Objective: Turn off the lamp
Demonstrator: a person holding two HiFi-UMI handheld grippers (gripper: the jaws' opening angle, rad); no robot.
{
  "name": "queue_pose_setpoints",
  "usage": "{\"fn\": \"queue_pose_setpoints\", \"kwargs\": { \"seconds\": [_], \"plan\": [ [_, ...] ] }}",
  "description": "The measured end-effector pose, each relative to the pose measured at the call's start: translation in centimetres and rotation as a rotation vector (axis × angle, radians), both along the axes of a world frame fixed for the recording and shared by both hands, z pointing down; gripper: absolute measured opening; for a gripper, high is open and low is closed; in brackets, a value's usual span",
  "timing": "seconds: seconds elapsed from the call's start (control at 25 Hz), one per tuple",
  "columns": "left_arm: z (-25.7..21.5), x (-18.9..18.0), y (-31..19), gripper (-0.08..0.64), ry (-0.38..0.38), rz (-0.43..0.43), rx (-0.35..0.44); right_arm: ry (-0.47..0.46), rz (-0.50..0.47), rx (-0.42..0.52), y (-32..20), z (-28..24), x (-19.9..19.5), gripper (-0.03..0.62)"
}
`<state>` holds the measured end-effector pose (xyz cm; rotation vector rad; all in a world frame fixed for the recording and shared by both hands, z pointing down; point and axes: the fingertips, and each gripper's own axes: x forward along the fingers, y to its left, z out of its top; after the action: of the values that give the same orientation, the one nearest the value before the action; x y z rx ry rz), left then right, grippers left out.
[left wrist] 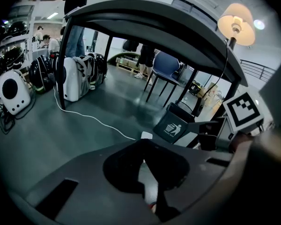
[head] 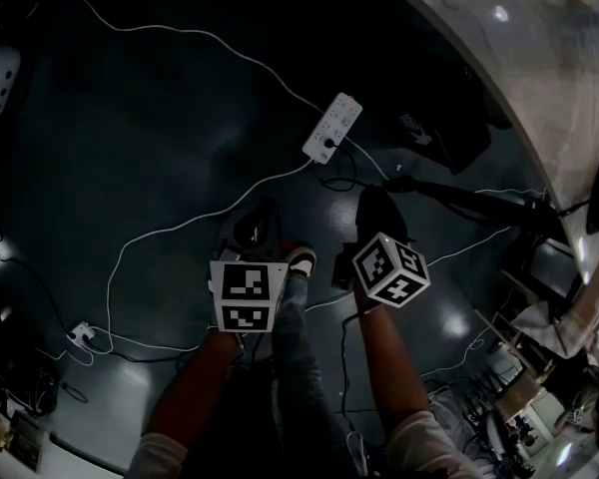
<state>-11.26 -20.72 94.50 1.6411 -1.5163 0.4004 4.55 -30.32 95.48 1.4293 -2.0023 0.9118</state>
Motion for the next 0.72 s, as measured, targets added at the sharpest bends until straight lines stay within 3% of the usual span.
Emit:
{"fn": "queue_pose_setpoints", "kwargs": {
  "seconds": [0.72],
  "plan": [
    [-0.4,2.1,1.3,0.006,0.024,0.053,0.009,0.031,-0.012,0.0,1.5,-0.5,1.8,0.017]
  ]
}}
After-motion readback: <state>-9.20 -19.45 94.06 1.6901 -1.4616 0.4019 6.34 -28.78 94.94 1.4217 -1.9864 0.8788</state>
